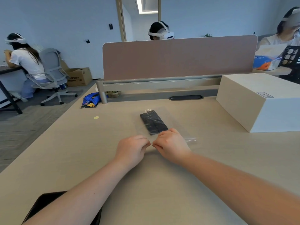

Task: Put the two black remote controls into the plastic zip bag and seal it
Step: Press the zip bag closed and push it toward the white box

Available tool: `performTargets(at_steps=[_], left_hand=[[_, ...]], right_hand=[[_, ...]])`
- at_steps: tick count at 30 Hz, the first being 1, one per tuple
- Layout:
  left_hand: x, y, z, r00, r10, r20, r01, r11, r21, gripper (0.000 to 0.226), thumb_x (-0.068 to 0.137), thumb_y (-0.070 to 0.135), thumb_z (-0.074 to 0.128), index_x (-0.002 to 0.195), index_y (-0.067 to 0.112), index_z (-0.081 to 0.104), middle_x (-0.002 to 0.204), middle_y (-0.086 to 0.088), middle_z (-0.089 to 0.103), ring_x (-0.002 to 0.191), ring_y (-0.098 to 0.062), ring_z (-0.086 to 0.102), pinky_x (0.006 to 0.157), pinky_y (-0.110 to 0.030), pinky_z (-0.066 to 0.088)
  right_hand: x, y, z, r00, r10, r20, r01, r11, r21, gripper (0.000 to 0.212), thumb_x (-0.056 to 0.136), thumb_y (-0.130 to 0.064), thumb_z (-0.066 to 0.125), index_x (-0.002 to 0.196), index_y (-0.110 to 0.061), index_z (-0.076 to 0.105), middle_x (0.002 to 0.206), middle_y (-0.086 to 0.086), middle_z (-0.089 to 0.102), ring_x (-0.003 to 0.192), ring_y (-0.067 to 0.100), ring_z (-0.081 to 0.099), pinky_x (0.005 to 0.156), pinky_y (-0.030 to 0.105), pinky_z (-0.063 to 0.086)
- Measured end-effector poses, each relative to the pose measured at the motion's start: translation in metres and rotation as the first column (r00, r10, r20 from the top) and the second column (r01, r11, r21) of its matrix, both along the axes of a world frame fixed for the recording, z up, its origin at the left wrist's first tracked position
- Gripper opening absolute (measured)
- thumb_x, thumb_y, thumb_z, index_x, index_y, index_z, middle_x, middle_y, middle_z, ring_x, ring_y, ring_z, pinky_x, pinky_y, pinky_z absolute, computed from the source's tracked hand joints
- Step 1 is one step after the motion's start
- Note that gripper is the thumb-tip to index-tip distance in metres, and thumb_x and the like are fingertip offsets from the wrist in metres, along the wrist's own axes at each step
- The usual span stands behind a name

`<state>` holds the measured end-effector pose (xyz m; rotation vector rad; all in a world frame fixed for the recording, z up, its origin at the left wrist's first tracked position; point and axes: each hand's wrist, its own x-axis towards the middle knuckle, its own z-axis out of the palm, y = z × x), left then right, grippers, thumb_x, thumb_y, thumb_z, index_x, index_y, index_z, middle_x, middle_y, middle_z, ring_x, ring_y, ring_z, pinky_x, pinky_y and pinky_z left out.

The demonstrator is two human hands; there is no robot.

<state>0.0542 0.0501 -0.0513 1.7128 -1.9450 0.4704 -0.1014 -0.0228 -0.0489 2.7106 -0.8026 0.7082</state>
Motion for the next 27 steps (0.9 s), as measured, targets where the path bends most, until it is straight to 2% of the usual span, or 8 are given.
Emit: performTargets(at_steps=[5,9,11,16,18,21,25,27], left_hand=[[0.001,-0.002,0.000,1.000,0.005,0.013,-0.005,1.000,-0.005,0.039,0.081,0.039,0.035,0.069,0.021,0.067,0.068,0.004,0.070,0.062,-0.022,0.067,0.043,-0.023,0.046],[0.003,-0.001,-0.001,0.998,0.010,0.060,-0.010,1.000,0.003,0.037,0.080,0.039,0.038,0.066,0.020,0.066,0.064,0.004,0.068,0.059,-0.020,0.066,0.039,-0.020,0.040],[0.003,0.000,0.000,0.996,0.014,0.092,-0.015,1.000,0.014,0.037,0.080,0.039,0.039,0.064,0.020,0.066,0.061,0.005,0.068,0.056,-0.019,0.065,0.037,-0.019,0.039],[0.004,0.001,0.002,0.989,0.058,0.139,-0.063,0.997,0.033,0.030,0.078,0.037,0.047,0.061,0.023,0.066,0.056,0.007,0.065,0.052,-0.017,0.064,0.039,-0.017,0.025],[0.007,0.002,0.000,0.991,0.065,0.118,-0.070,0.997,0.039,0.020,0.076,0.033,0.055,0.063,0.023,0.067,0.058,0.007,0.065,0.055,-0.018,0.066,0.039,-0.019,0.029],[0.011,0.004,-0.002,0.996,0.073,0.055,-0.076,0.996,0.053,0.030,0.081,0.038,0.044,0.070,0.025,0.069,0.066,0.008,0.069,0.064,-0.018,0.069,0.042,-0.023,0.036],[0.010,0.005,0.003,0.998,0.058,0.029,-0.060,0.994,0.086,0.024,0.081,0.034,0.049,0.076,0.025,0.071,0.073,0.005,0.071,0.072,-0.022,0.070,0.048,-0.028,0.046],[0.009,0.004,0.004,0.998,0.063,0.018,-0.065,0.993,0.098,0.029,0.083,0.036,0.045,0.079,0.025,0.072,0.076,0.005,0.072,0.075,-0.022,0.069,0.051,-0.030,0.049]], right_hand=[[0.001,0.000,-0.003,0.999,0.045,0.026,-0.044,0.999,-0.016,0.035,0.078,-0.027,0.045,0.052,-0.022,0.067,0.050,-0.005,0.062,0.055,0.017,0.063,0.059,0.024,0.039],[-0.001,-0.002,-0.004,0.995,0.091,-0.042,-0.094,0.991,-0.097,0.017,0.068,-0.013,0.066,0.054,-0.021,0.065,0.049,-0.004,0.062,0.056,0.019,0.062,0.062,0.028,0.031],[-0.001,-0.005,-0.005,0.990,0.099,-0.097,-0.112,0.984,-0.138,0.016,0.061,-0.009,0.073,0.055,-0.020,0.064,0.049,-0.005,0.061,0.058,0.019,0.061,0.063,0.028,0.030],[-0.004,-0.010,-0.007,0.982,0.096,-0.162,-0.128,0.972,-0.199,0.019,0.057,-0.006,0.074,0.054,-0.017,0.059,0.049,-0.004,0.057,0.058,0.020,0.059,0.058,0.027,0.043],[-0.011,-0.014,-0.007,0.981,0.091,-0.171,-0.127,0.968,-0.215,0.021,0.057,-0.006,0.072,0.051,-0.017,0.056,0.047,-0.003,0.056,0.056,0.021,0.059,0.056,0.026,0.045],[-0.022,-0.020,-0.006,0.983,0.060,-0.173,-0.105,0.959,-0.262,0.023,0.061,-0.005,0.070,0.050,-0.016,0.054,0.046,-0.002,0.055,0.056,0.021,0.059,0.056,0.028,0.045],[-0.032,-0.023,-0.004,0.986,0.049,-0.160,-0.096,0.948,-0.304,0.025,0.062,-0.005,0.071,0.050,-0.016,0.052,0.046,-0.002,0.053,0.055,0.022,0.058,0.057,0.030,0.044],[-0.035,-0.024,-0.002,0.986,0.034,-0.162,-0.086,0.943,-0.323,0.026,0.061,-0.003,0.071,0.049,-0.016,0.051,0.045,-0.001,0.051,0.054,0.022,0.057,0.057,0.030,0.043]])
